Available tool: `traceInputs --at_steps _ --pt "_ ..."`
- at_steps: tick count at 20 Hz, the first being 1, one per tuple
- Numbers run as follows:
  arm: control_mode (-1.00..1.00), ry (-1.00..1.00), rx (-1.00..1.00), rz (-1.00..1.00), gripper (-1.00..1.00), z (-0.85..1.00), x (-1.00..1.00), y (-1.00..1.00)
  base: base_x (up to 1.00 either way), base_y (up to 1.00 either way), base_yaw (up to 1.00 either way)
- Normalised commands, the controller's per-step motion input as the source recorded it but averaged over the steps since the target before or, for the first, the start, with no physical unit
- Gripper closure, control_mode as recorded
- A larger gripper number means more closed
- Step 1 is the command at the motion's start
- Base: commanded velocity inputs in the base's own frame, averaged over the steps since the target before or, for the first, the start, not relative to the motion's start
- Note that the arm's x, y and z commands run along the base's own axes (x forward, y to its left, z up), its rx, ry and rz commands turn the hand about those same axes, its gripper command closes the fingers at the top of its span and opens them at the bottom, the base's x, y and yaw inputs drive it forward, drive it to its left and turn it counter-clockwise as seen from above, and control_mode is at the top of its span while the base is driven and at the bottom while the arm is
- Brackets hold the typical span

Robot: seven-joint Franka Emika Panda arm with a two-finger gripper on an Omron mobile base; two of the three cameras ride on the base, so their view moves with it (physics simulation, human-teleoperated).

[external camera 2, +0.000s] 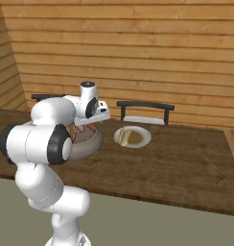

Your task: Place one bun and one sausage from the bowl on each plate.

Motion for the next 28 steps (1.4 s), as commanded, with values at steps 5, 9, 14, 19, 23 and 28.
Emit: traceInputs --at_steps 5,9,14,19,23,28 --pt "-1.00 0.00 0.00 0.00 -1.00 -0.26 0.00 0.00 0.00 0.00 0.00" --pt "-1.00 0.00 0.00 0.00 -1.00 -0.10 0.00 0.01 0.00 0.00 0.00" --pt "-1.00 -0.02 0.00 0.00 -1.00 0.00 0.00 0.01 0.00 0.00 0.00" --pt "-1.00 0.00 0.00 0.00 -1.00 0.00 0.00 0.00 0.00 0.00 0.00" --pt "-1.00 0.00 0.00 0.00 1.00 0.00 0.00 0.00 0.00 0.00 0.00" --pt "-1.00 0.00 0.00 0.00 1.00 0.00 0.00 0.00 0.00 0.00 0.00"
